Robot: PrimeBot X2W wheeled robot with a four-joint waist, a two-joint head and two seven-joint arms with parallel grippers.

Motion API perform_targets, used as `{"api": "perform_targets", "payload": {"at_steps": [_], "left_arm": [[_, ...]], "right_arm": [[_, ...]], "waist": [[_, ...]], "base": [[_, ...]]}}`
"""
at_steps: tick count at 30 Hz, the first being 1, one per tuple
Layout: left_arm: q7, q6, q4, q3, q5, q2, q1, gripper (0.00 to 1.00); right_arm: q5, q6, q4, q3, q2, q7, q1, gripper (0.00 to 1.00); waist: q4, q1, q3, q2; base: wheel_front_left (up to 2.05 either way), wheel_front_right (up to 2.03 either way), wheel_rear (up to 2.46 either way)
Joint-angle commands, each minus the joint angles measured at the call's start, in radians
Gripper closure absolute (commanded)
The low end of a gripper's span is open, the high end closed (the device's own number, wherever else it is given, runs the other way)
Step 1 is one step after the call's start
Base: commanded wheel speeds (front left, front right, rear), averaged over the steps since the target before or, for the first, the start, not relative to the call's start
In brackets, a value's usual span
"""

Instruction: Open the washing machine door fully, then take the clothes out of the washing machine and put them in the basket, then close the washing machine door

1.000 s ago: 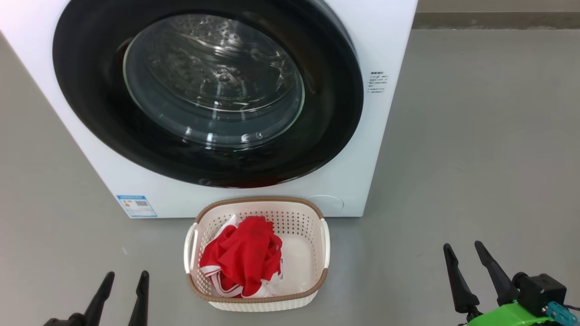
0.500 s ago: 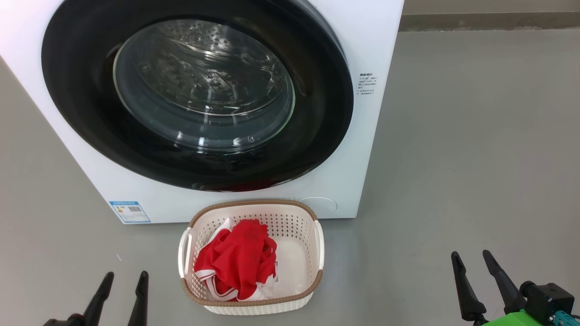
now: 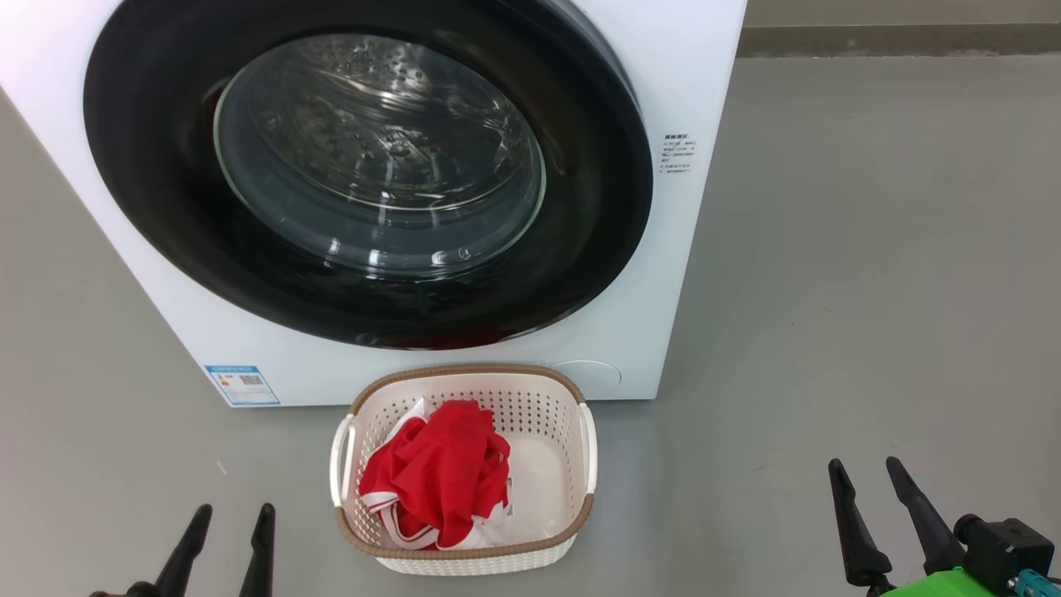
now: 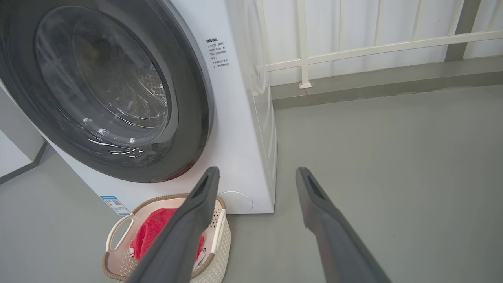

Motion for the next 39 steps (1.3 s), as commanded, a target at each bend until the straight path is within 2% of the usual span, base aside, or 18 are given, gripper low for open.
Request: {"api": "perform_targets", "payload": {"at_steps": [1,3,4,11,15,20,39], "left_arm": [[-0.012,-0.005,-0.027,0.034,0.003,0.02,-0.02,0.0],[-0.012,-0.005,-0.025,0.033,0.001,0.02,-0.019,0.0],[0.0,0.0,0.0,-0.001,-0.001,0.0,0.0,1.0],[0.01,0.001,0.056,-0.01,-0.026,-0.038,0.001,1.0],[0.022,0.001,0.054,-0.006,-0.066,-0.042,-0.003,1.0],[0.036,0.001,0.053,-0.001,-0.116,-0.046,-0.01,1.0],[0.091,0.0,0.05,0.018,-0.303,-0.062,-0.038,1.0]], "right_arm": [[-0.007,-0.001,-0.027,0.021,-0.014,-0.004,-0.012,0.0],[-0.006,-0.001,-0.027,0.021,-0.014,-0.004,-0.012,0.0],[0.0,0.0,0.0,-0.001,0.0,0.0,0.0,1.0],[0.024,0.0,0.055,0.001,0.02,0.01,0.005,1.0],[0.064,0.0,0.051,-0.002,0.02,0.022,0.0,1.0],[0.113,0.0,0.048,-0.004,0.02,0.037,-0.008,1.0],[0.3,0.0,0.035,-0.016,0.019,0.093,-0.04,1.0]], "waist": [[0.001,0.0,-0.001,0.0],[0.002,0.0,-0.001,0.0],[0.002,0.0,-0.002,0.0],[0.002,0.0002,-0.002,0.0],[0.001,0.0023,-0.004,0.0],[0.001,0.0002,-0.003,0.0],[-0.001,0.0001,-0.004,0.0]], "base": [[0.0,0.0,0.0],[0.0,0.0,0.0],[0.0,0.0,0.0],[0.0,0.0,0.0],[0.0,0.0,0.0],[0.0,0.0,0.0],[0.0,0.0,0.0]]}}
